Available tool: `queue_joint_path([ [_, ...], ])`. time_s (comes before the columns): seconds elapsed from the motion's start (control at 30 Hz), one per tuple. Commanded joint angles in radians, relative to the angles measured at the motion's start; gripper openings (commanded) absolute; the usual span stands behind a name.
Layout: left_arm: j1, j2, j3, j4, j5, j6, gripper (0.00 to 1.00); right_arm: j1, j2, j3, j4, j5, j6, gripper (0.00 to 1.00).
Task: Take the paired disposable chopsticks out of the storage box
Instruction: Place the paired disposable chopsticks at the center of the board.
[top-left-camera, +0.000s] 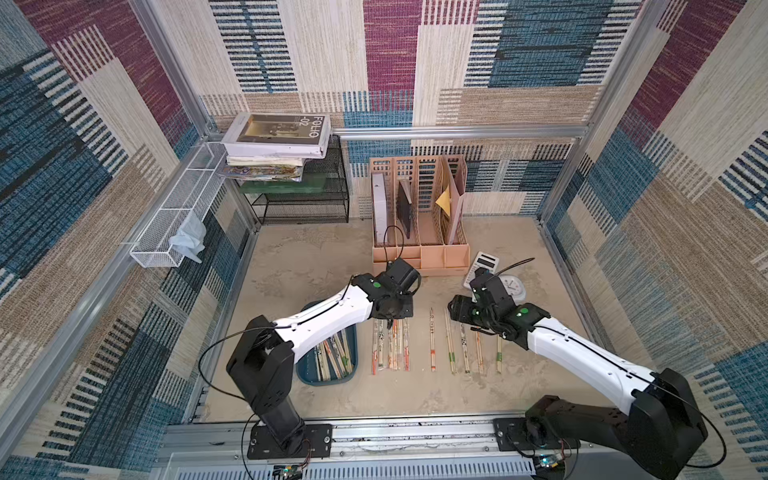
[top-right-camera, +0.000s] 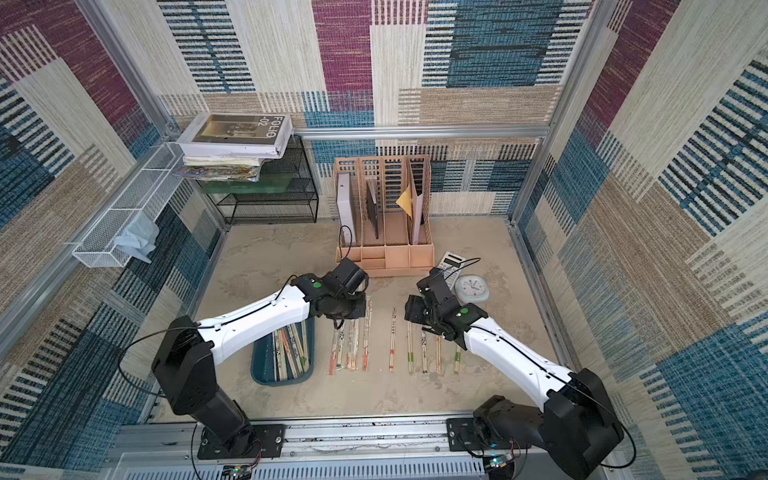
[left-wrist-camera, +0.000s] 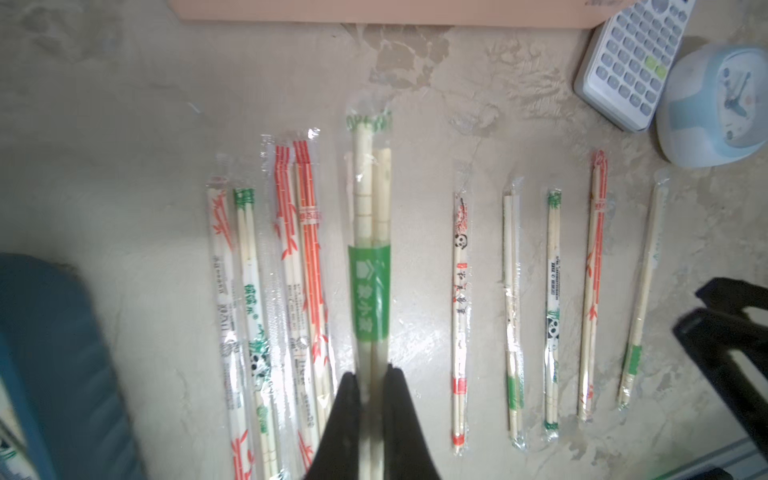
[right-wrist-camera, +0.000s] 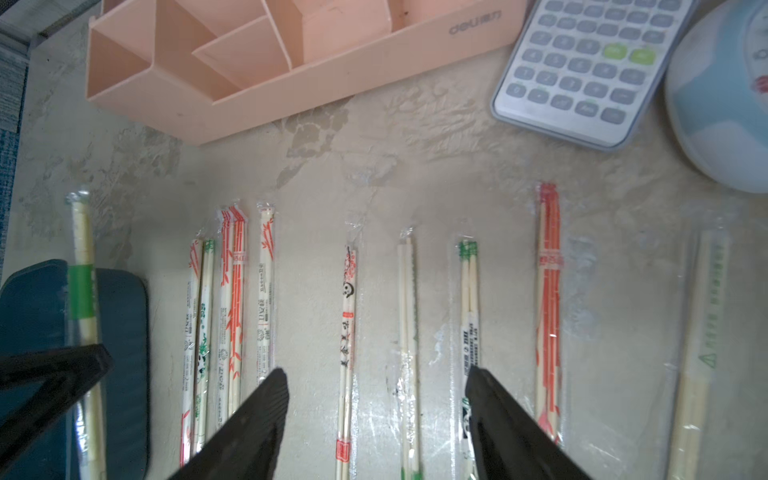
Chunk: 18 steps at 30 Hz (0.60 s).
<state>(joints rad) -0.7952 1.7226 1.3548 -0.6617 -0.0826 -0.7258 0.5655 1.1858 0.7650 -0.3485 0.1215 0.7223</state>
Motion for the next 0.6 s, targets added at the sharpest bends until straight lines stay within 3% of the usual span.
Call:
queue_joint_path([
  [0.0, -0.028, 0.068, 0.043, 0.007, -0.029, -0.021, 0.0, -0.013, -0.026, -0.024, -0.006, -0.021, -0.01, 0.71],
  [0.43, -0.098, 0.198, 0.052, 0.039, -0.059, -0.114, 0.0, -0.016, -0.048, -0.047, -0.008, -0.033, -0.004, 0.72],
  [0.57, -0.099, 0.226, 0.057, 0.054, -0.04, -0.121, 0.06, -0.012, -0.043, -0.044, -0.006, -0.035, -0.004, 0.72],
])
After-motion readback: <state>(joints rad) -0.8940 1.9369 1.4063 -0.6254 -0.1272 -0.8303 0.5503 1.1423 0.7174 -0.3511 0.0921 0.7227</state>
